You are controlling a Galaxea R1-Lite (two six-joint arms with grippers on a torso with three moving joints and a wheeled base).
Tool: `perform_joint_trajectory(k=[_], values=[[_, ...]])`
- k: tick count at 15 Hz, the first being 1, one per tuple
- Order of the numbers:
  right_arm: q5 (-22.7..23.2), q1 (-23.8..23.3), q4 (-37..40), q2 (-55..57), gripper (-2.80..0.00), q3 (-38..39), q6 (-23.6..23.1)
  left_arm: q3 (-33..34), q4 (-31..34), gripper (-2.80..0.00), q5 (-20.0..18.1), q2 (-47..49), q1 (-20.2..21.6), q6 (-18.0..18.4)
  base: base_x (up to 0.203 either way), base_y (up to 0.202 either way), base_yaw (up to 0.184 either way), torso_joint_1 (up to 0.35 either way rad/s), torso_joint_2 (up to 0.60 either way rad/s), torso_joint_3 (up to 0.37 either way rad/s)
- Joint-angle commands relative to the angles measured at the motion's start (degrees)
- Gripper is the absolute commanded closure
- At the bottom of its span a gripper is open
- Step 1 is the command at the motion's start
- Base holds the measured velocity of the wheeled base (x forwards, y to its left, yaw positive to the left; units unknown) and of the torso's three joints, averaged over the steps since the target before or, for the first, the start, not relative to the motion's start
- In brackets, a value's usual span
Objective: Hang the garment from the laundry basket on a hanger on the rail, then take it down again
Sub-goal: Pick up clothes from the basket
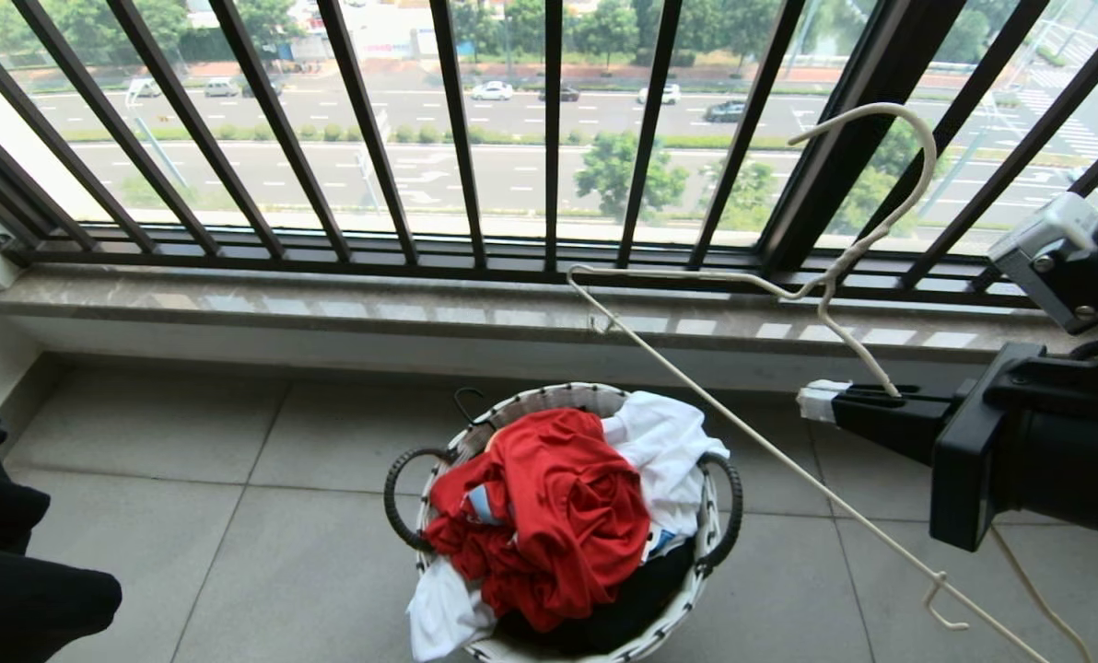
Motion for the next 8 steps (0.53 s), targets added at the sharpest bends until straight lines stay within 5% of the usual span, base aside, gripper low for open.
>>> perform_joint_trajectory(k=[1,6,8], values=[[-0.01,0.03,-0.11,-1.04,0.00,-0.18,-0.12,-5.18,0.04,0.00,-1.56,10.42,-0.04,0.59,0.000,0.000,0.000,0.000,0.00,0.000],[-0.01,-0.06,-0.11,-2.19,0.00,-0.45,-0.04,-18.42,1.57,0.00,-12.06,34.54,-0.53,4.93,0.000,0.000,0.000,0.000,0.00,0.000],[-0.01,-0.06,-0.11,-2.11,0.00,-0.63,-0.04,-26.24,8.34,0.00,-14.12,43.65,-5.93,5.13,0.000,0.000,0.000,0.000,0.00,0.000]])
